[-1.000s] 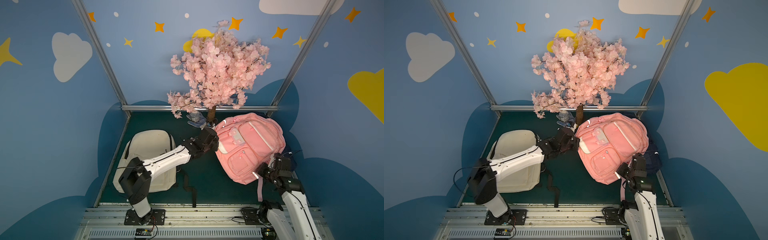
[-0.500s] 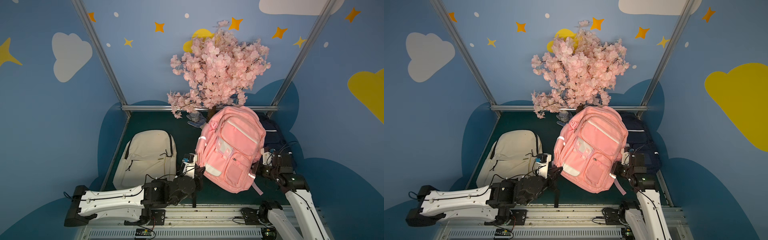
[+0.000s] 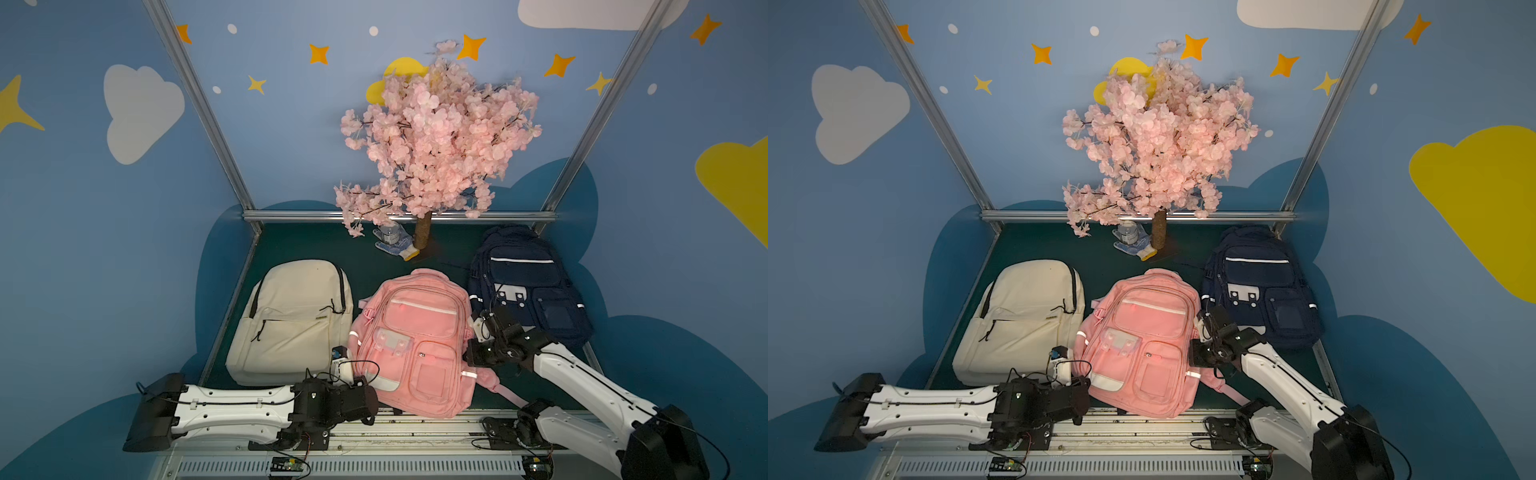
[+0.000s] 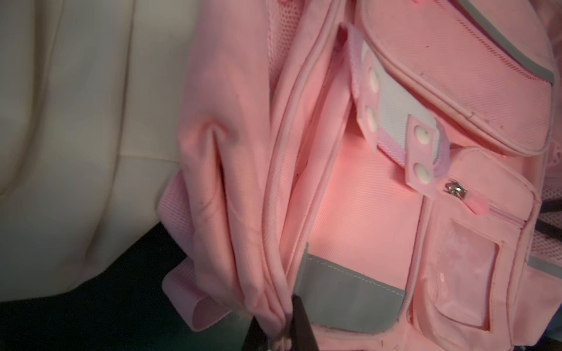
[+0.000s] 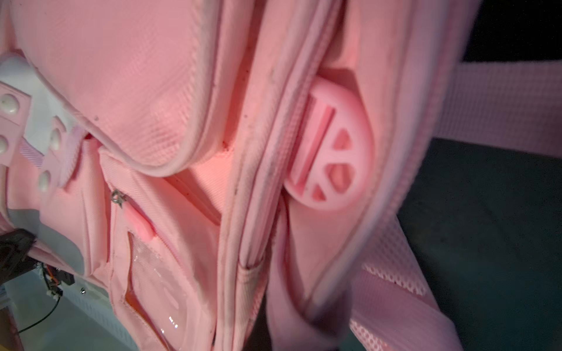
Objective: Zip up the backpack
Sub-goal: Place the backpack at the center of the board.
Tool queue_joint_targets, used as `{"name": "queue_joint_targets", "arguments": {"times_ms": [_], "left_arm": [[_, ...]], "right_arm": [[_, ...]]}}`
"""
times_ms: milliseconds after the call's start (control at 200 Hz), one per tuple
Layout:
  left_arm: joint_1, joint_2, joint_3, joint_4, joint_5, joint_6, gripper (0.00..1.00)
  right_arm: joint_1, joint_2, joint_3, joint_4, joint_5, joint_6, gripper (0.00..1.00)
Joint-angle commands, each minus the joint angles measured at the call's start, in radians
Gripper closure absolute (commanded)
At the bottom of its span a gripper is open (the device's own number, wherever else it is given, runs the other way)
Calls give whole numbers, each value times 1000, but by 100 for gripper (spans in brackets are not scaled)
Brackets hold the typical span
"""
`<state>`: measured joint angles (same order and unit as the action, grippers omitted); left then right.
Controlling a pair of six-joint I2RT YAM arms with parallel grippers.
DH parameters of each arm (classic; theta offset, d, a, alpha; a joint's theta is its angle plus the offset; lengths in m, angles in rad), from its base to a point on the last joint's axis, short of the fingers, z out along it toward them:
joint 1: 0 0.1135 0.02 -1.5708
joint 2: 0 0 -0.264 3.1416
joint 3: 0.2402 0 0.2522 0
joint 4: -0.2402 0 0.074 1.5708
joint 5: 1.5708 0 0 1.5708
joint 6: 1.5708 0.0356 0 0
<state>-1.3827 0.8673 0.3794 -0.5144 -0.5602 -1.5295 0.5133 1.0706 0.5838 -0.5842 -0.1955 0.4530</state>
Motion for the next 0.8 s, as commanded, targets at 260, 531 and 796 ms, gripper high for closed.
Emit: {"name": "queue_joint_targets", "arguments": {"times_ms": [260, 531, 796], "left_arm": [[176, 218, -48, 376, 211, 219, 90], [189, 169, -10, 259, 187, 238, 67], [244, -31, 143, -61, 28, 417, 0]], "right_arm": [[-42, 415, 399, 45, 143, -92, 100], [-32, 416, 375, 70, 125, -59, 95], [-55, 262, 411, -62, 259, -59, 17]]}}
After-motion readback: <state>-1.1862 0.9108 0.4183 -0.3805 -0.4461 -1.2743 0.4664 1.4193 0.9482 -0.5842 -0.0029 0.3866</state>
